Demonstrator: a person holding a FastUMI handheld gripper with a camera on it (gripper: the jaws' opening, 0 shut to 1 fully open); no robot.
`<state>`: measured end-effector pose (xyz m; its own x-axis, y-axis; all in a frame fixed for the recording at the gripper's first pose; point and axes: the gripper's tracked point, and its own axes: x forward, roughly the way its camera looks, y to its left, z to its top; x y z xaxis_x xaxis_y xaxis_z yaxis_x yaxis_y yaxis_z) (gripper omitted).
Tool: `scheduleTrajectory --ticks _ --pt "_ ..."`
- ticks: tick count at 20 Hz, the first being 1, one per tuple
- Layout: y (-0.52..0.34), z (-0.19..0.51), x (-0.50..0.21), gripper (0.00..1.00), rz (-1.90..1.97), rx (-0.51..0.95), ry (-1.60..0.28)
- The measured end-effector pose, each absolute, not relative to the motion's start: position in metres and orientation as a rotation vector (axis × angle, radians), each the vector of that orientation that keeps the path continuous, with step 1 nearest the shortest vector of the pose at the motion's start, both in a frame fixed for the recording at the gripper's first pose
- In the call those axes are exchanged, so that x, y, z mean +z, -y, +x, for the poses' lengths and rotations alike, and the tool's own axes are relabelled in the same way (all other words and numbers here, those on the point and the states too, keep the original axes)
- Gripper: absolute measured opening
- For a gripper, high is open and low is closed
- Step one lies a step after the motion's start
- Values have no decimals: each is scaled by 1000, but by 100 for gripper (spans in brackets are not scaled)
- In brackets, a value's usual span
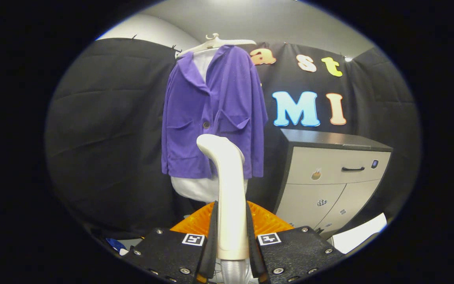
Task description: Iron the clothes twice with a garment steamer, once on the left side and once on the right side.
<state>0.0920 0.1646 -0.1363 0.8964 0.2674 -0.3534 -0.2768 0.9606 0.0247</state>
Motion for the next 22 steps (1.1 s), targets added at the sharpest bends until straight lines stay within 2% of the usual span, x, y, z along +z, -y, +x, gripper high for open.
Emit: scheduleTrajectory --ticks 12,22 --pt "-64 87 6 34 50 161 -89" --pt "11 87 61 34 105 -2 33"
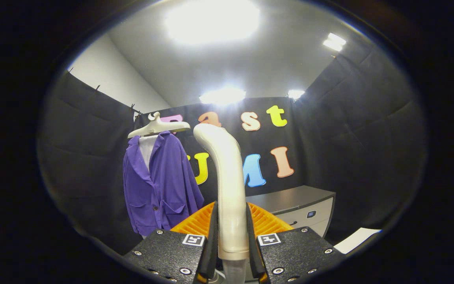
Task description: Iron the clothes twice with a garment steamer, once on the left side and once on the right side.
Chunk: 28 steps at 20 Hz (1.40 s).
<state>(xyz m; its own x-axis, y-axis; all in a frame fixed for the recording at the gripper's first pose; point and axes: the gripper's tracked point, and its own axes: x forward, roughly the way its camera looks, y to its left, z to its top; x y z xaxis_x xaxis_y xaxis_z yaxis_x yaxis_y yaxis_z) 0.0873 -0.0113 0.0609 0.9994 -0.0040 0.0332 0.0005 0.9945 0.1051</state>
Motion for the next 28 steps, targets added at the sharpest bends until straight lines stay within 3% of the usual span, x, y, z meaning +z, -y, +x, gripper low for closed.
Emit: scheduleTrajectory --ticks 28 --pt "31 85 64 34 122 -44 17"
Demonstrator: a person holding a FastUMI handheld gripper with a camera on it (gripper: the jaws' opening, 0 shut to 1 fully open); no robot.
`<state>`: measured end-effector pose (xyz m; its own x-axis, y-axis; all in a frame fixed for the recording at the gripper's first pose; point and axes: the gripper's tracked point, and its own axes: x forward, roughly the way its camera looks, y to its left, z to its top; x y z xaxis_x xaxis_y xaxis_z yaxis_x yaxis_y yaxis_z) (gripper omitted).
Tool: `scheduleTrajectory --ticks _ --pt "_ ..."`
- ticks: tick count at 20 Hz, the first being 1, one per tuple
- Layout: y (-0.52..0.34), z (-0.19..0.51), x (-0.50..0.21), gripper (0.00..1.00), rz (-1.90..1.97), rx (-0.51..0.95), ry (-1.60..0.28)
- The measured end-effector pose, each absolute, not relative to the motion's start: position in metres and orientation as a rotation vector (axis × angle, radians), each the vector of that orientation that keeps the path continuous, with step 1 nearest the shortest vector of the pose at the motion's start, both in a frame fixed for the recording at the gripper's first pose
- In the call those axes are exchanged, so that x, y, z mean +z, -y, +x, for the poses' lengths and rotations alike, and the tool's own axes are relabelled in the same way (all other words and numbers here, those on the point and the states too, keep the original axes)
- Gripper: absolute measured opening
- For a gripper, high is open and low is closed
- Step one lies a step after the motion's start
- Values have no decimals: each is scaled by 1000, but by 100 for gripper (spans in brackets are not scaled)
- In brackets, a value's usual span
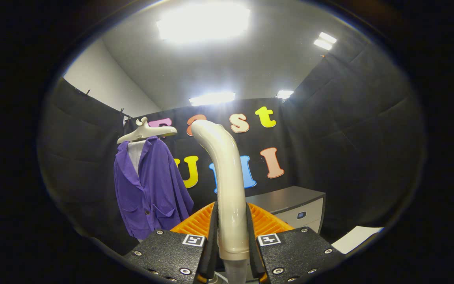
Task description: Iron the clothes twice with a garment steamer, once on the left side and once on the right side.
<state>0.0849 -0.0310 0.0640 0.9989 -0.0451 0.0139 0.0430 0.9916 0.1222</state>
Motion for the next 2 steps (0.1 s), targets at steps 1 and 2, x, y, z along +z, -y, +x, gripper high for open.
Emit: scheduleTrajectory --ticks 1,2 --pt "28 85 63 34 123 -42 13" --pt "26 85 62 34 122 -41 10"
